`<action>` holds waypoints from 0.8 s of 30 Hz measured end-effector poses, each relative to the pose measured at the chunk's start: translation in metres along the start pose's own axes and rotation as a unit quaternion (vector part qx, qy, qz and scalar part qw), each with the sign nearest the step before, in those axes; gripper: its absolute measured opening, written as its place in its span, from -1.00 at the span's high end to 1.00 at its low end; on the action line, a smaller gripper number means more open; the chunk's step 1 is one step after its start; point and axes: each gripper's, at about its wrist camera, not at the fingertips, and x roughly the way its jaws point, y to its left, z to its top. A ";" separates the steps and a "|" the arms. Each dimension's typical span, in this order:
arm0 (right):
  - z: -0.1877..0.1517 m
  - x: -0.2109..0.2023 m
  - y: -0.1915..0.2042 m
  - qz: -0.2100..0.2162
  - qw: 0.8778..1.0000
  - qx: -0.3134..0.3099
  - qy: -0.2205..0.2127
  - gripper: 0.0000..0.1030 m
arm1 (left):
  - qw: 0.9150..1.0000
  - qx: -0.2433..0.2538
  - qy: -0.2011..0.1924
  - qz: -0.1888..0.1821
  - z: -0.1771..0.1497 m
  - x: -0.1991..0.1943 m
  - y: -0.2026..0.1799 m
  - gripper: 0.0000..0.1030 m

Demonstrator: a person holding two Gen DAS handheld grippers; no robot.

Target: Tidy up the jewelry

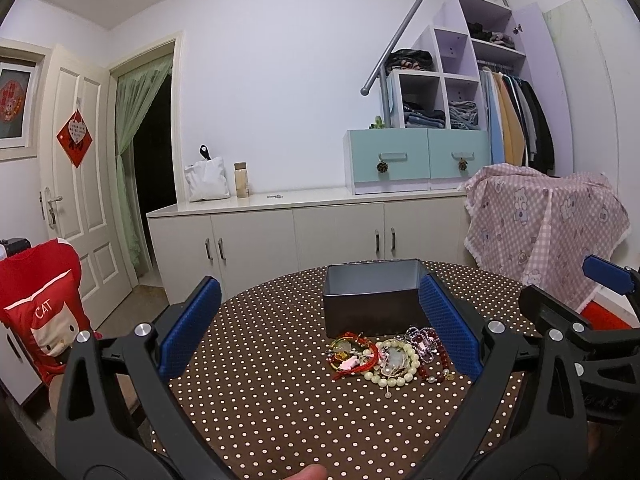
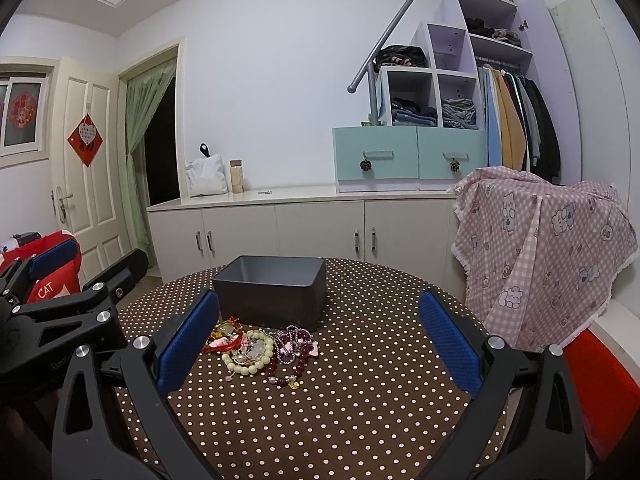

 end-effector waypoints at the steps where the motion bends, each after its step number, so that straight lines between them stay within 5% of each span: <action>1: 0.000 0.001 -0.001 0.001 1.000 0.001 0.002 -0.86 | 1.000 0.001 0.000 0.001 0.000 0.000 0.000 -0.88; 24: -0.010 0.038 -0.017 0.002 0.998 0.018 0.054 -0.87 | 0.997 -0.006 0.071 -0.019 -0.014 0.045 0.006 -0.88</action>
